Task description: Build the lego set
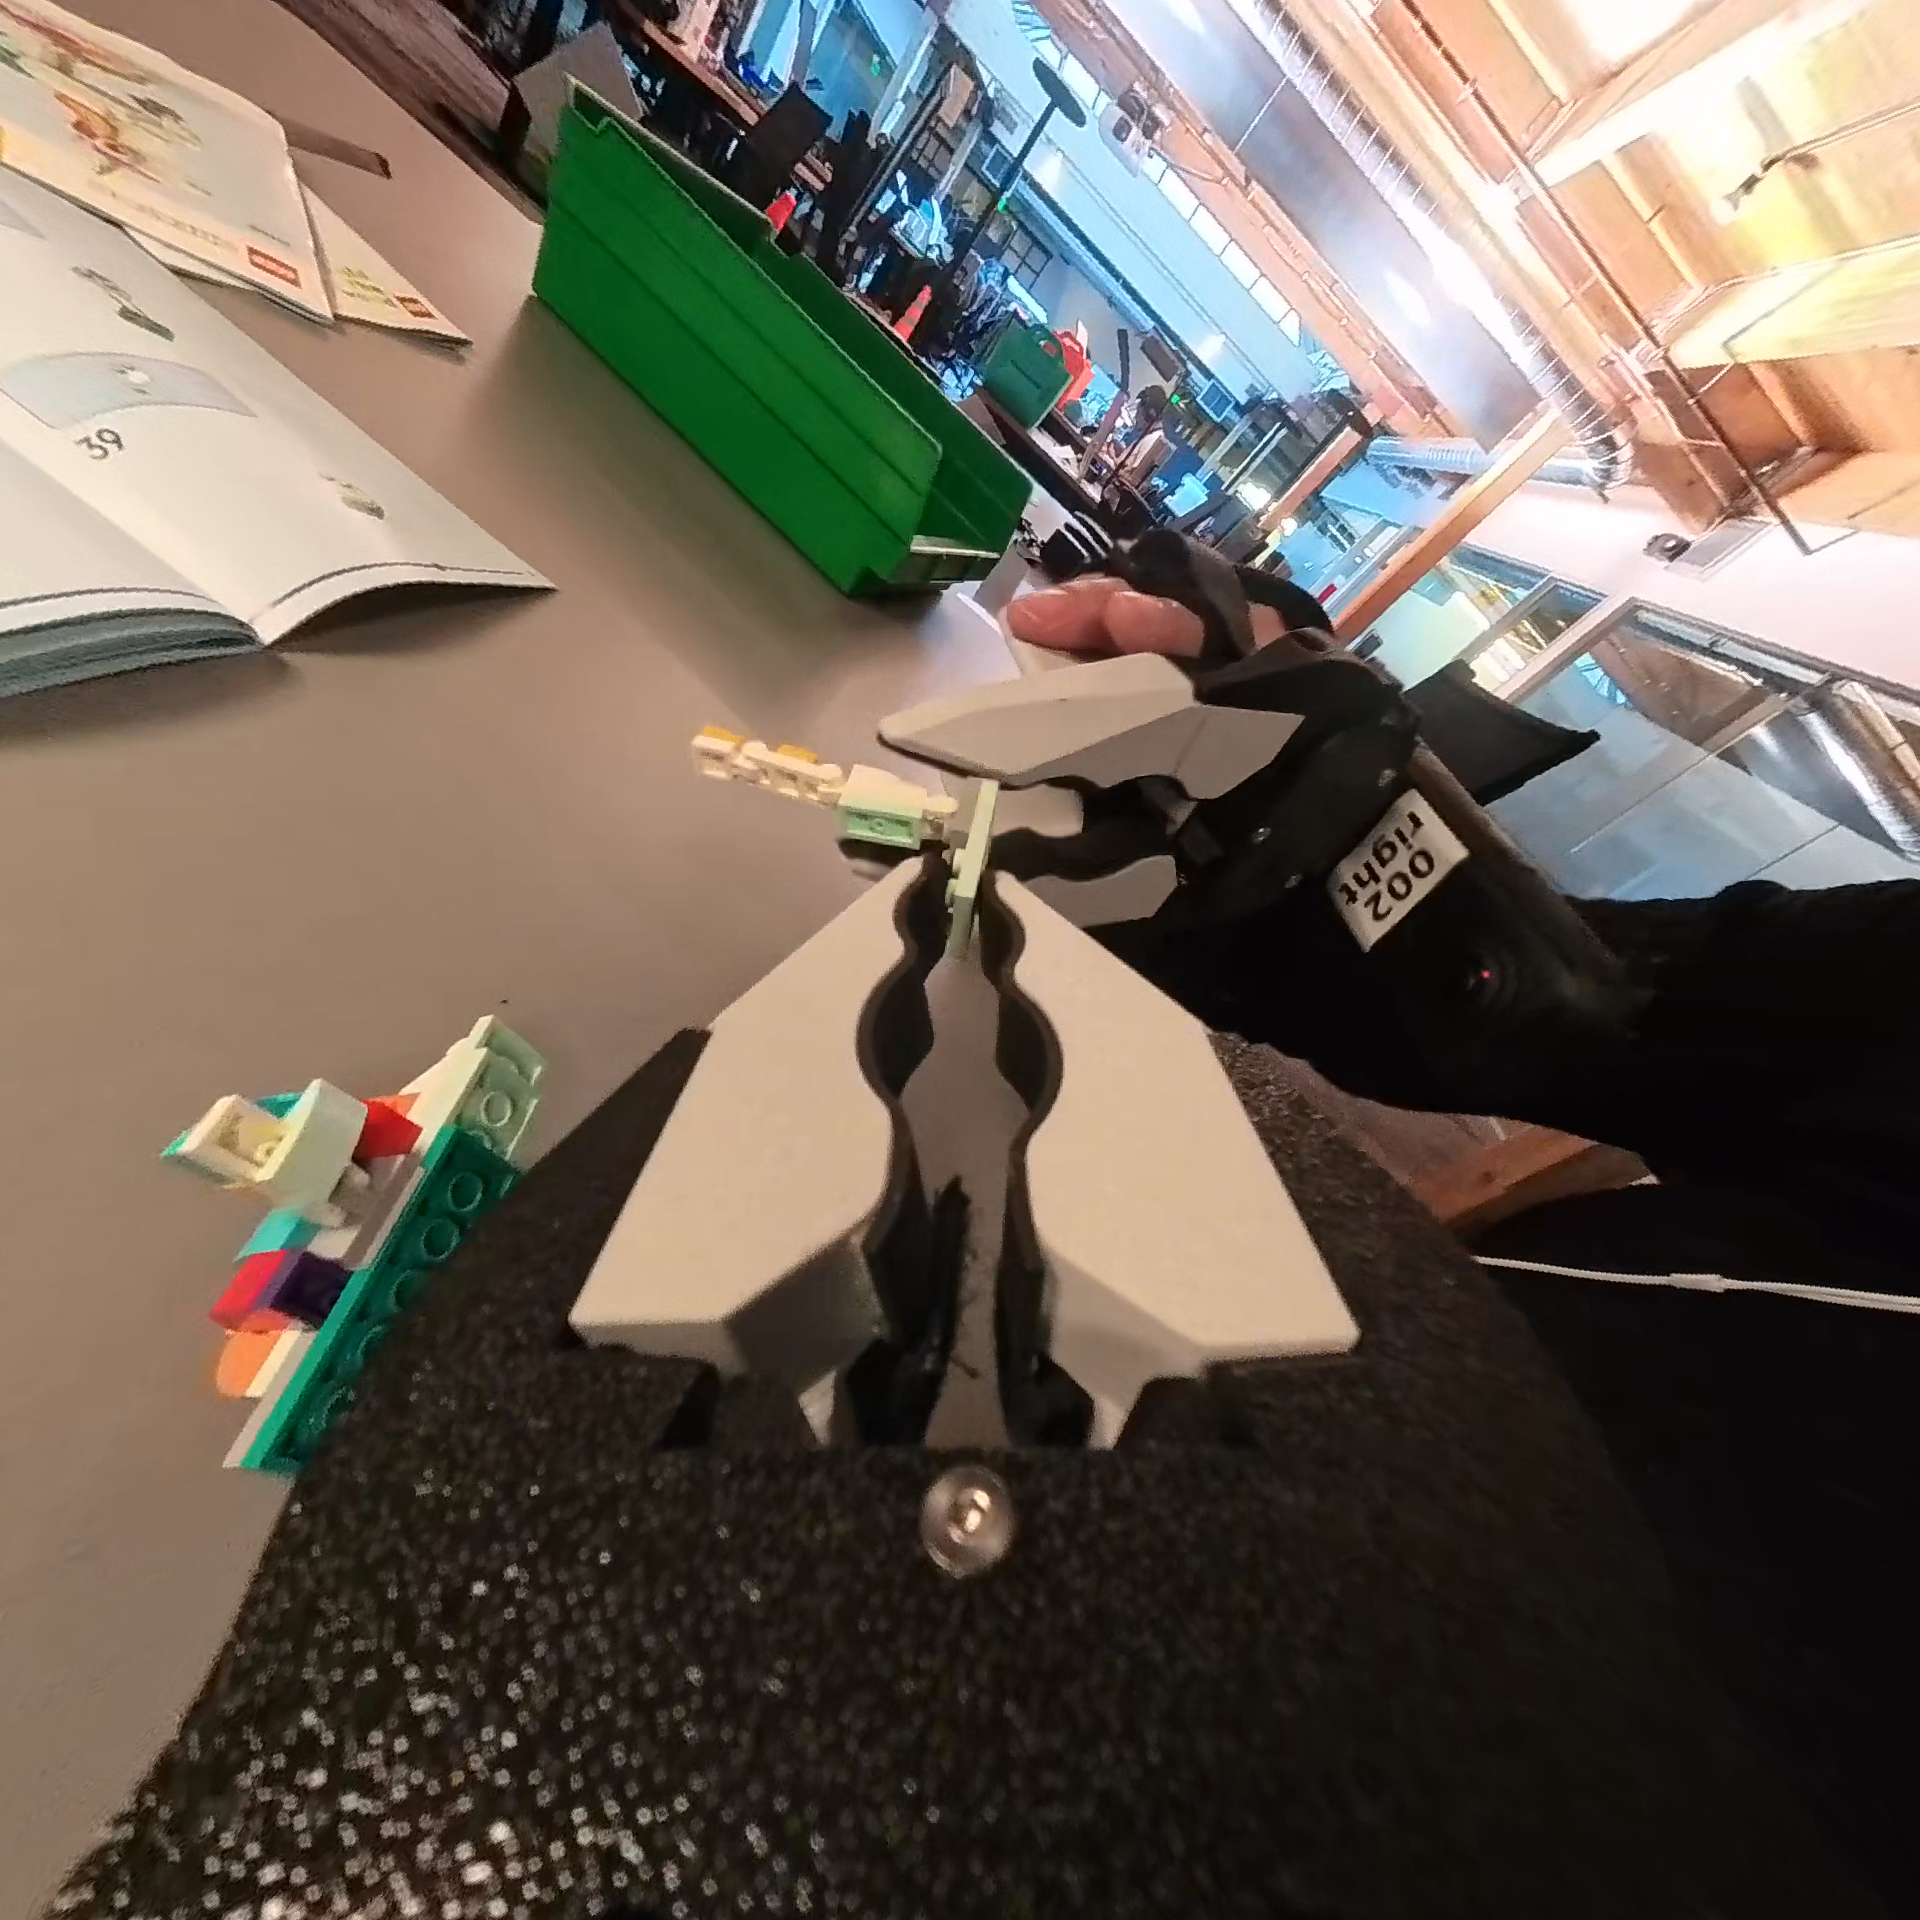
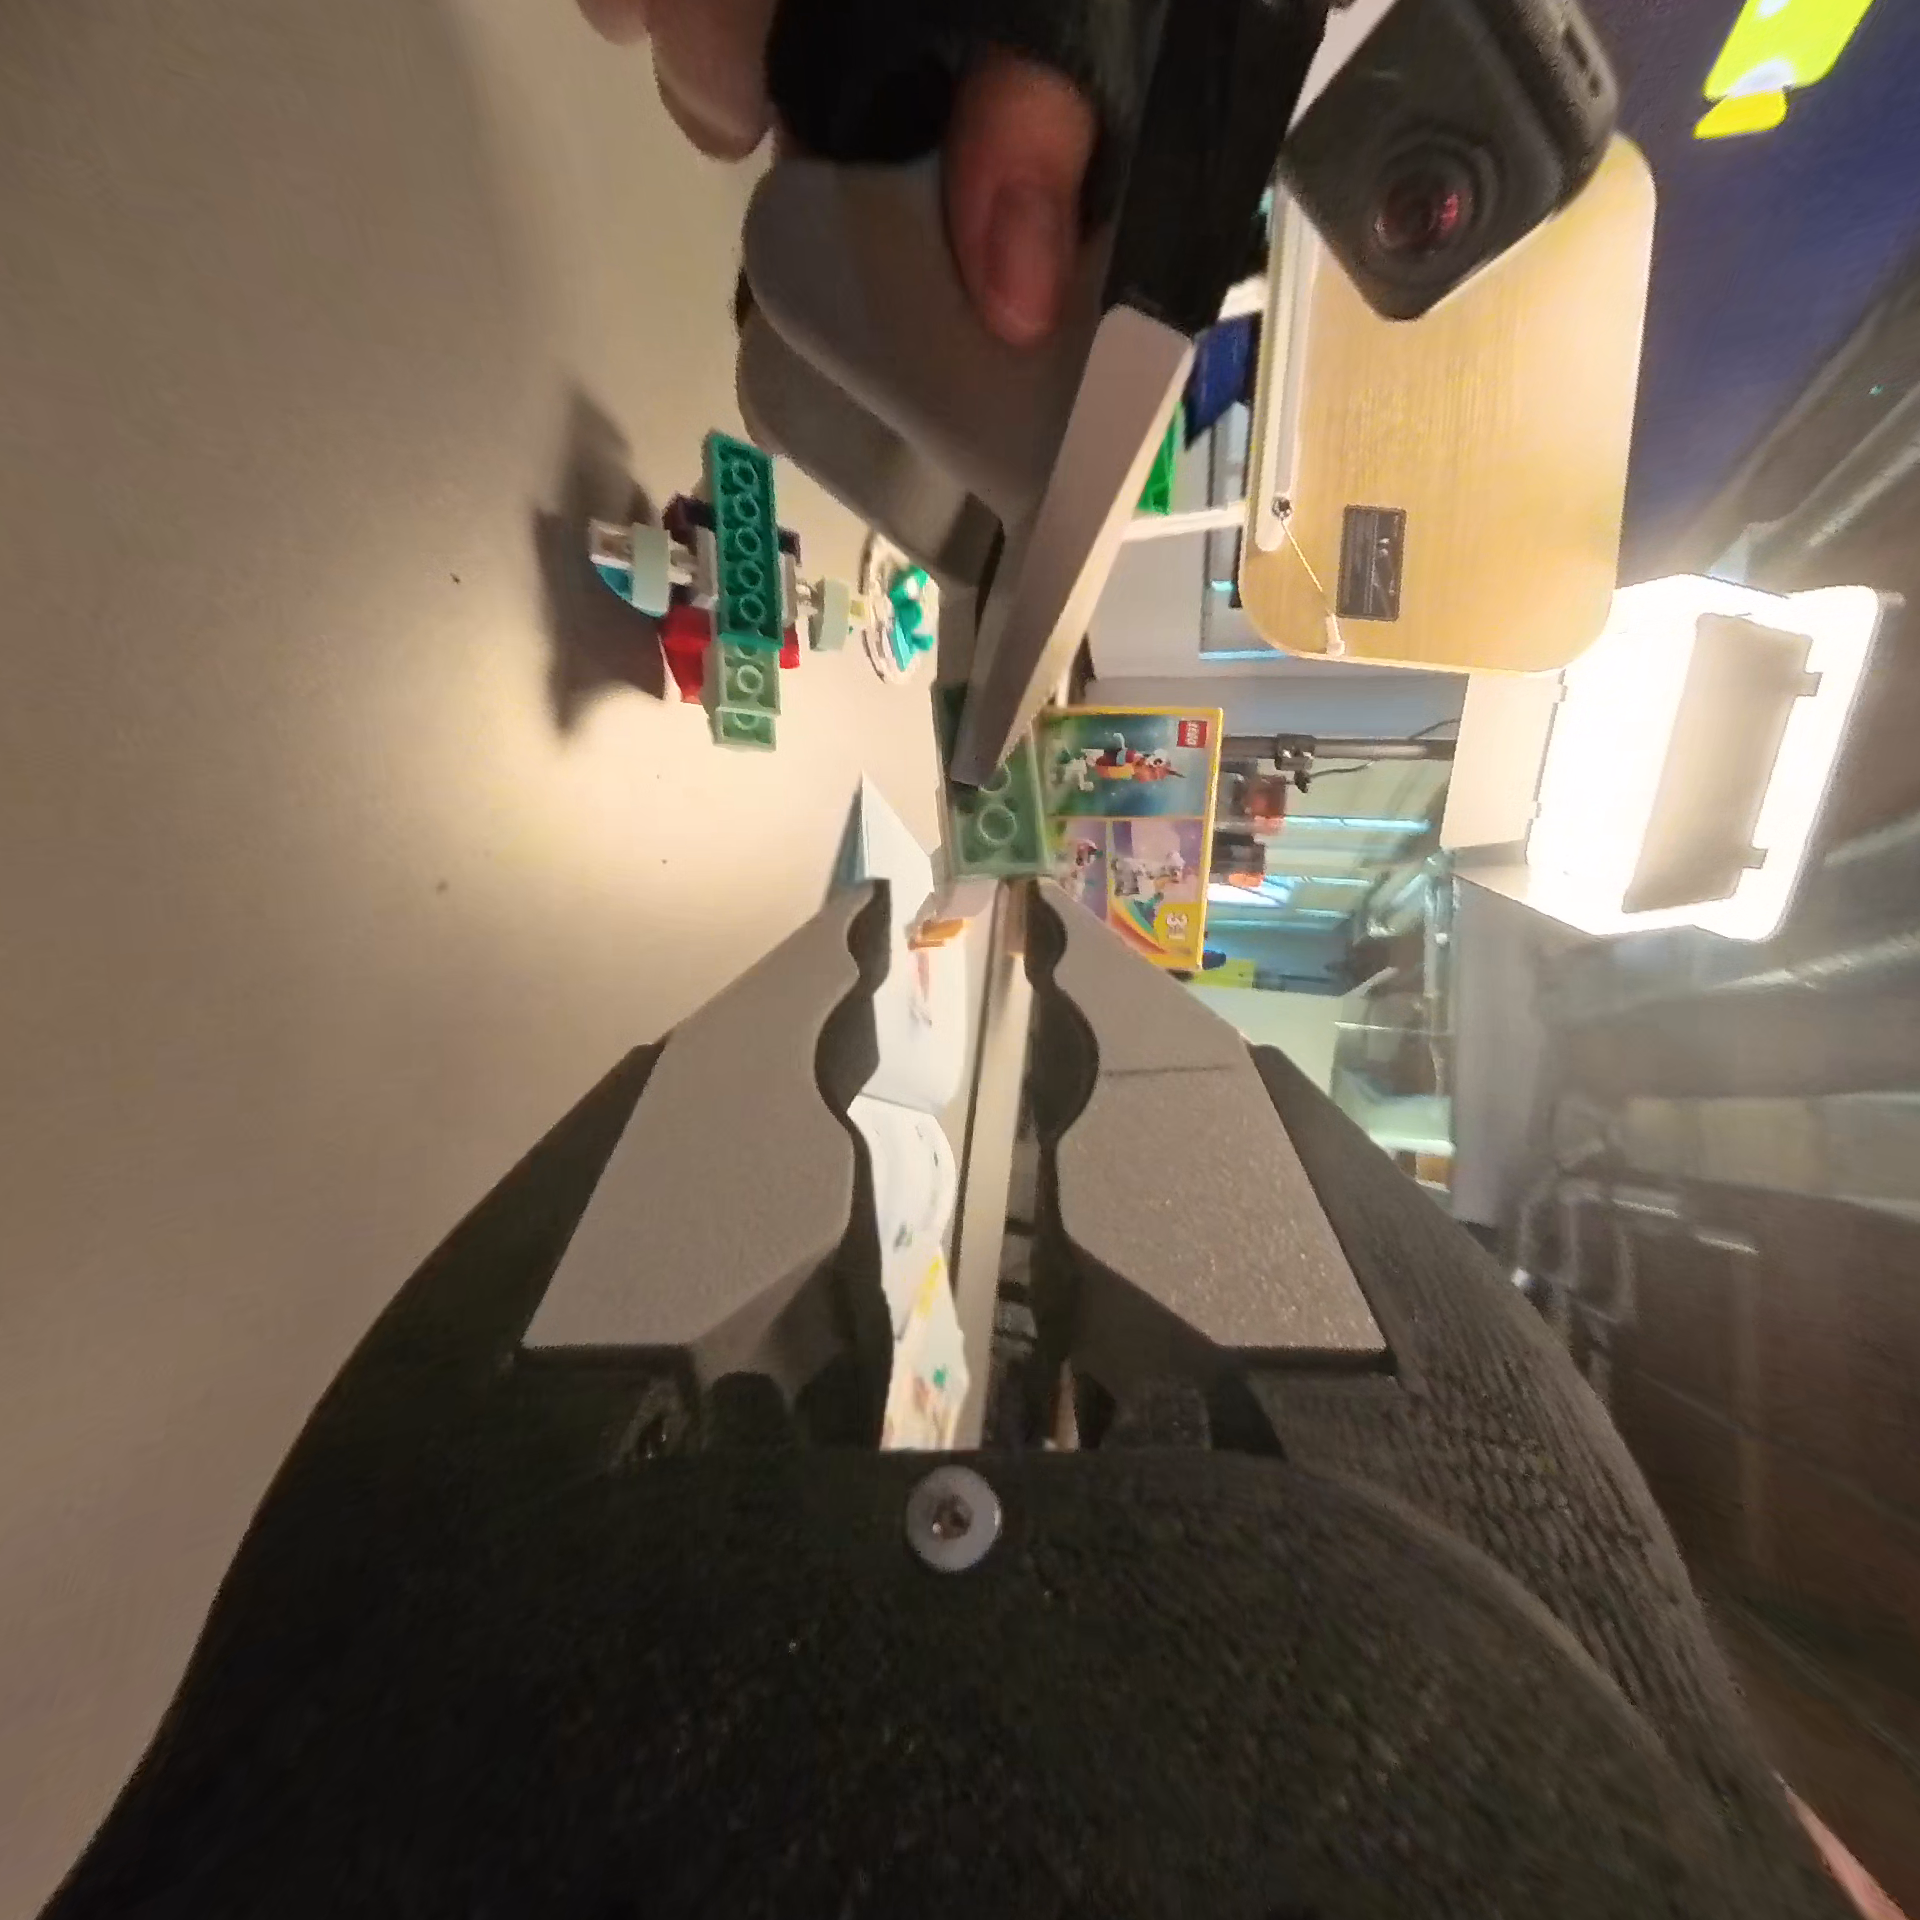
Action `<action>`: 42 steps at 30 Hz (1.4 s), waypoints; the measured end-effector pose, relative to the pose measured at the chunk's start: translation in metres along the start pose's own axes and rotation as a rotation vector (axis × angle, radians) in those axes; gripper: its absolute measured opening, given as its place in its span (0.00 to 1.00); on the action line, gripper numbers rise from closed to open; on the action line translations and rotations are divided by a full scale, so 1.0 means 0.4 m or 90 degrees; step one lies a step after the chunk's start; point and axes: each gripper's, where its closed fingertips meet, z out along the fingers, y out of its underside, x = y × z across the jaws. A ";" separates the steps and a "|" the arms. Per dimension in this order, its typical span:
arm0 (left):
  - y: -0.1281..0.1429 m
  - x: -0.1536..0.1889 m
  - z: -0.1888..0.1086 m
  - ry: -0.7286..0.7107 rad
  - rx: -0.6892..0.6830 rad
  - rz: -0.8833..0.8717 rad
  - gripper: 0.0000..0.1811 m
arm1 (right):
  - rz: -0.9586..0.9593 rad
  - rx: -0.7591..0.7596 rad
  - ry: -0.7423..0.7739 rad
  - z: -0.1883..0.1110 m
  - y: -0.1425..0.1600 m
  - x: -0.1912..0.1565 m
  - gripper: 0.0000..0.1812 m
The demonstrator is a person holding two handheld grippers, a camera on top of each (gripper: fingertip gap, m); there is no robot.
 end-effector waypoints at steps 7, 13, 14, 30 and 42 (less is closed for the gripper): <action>-0.004 -0.014 -0.009 -0.006 0.005 -0.019 0.02 | 0.037 0.046 0.006 -0.016 -0.027 0.007 0.17; 0.000 -0.017 -0.001 -0.010 0.000 -0.026 0.02 | -0.001 0.024 0.028 -0.007 -0.024 0.011 0.09; 0.000 -0.017 -0.001 -0.010 0.002 -0.027 0.02 | -0.004 0.023 0.027 -0.007 -0.023 0.010 0.09; 0.039 -0.168 -0.170 -0.244 -0.131 0.242 0.37 | 0.044 0.033 0.012 0.005 0.004 -0.016 0.08; 0.091 -0.242 -0.135 -0.200 -0.239 0.192 0.30 | 0.036 0.026 0.026 0.010 0.008 -0.026 0.09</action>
